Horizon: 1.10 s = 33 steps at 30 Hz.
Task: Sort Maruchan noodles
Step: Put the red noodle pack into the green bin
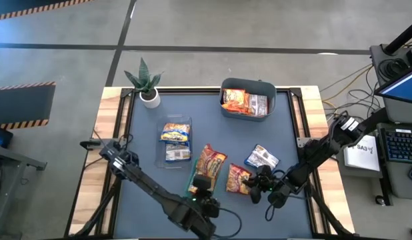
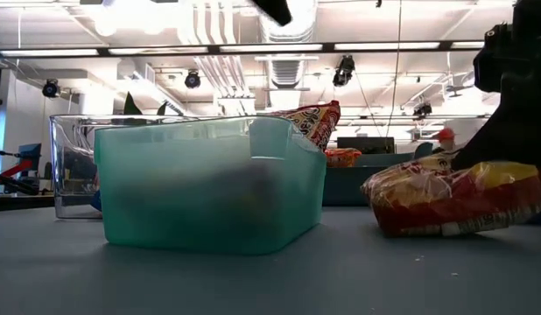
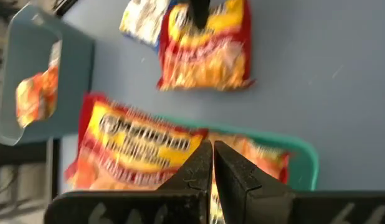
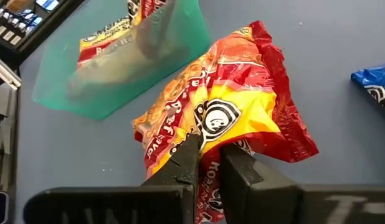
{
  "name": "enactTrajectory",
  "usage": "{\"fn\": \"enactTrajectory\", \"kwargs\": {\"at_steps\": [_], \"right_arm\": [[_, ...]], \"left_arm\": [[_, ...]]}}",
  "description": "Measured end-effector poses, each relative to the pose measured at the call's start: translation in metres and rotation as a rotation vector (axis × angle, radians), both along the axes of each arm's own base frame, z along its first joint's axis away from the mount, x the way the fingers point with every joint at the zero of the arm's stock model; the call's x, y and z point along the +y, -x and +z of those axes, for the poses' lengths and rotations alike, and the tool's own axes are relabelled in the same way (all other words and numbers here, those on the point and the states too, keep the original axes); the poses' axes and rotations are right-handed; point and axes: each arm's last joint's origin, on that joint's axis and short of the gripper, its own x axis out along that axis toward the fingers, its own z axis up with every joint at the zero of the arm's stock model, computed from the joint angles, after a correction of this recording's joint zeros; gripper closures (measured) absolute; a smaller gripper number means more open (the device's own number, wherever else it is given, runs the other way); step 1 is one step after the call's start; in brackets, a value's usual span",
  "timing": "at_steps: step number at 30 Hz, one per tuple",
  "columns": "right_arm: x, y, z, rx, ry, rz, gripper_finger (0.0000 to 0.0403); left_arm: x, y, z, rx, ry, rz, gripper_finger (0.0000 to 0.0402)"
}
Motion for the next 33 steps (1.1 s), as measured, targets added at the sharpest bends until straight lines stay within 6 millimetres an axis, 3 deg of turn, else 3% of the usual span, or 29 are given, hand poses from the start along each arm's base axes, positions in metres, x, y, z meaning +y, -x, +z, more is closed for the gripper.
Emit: {"fn": "enactTrajectory", "kwargs": {"at_steps": [9, 21, 25, 33], "right_arm": [[-0.004, 0.004, 0.03, -0.072, 0.011, 0.057, 0.0376], [-0.013, 0.012, 0.077, -0.229, 0.072, 0.138, 0.0376], [-0.014, 0.009, 0.084, -0.278, 0.099, 0.142, 0.0376], [-0.021, -0.012, 0.084, -0.309, 0.158, 0.096, 0.0376]], "left_arm": [[-0.008, 0.019, 0.001, 0.01, -0.09, 0.03, 0.0402], [0.008, 0.036, 0.0, 0.012, -0.198, 0.0, 0.0402], [0.018, 0.049, -0.001, -0.065, -0.159, -0.029, 0.0402], [0.044, 0.075, 0.001, -0.388, 0.005, -0.138, 0.0402]]}}
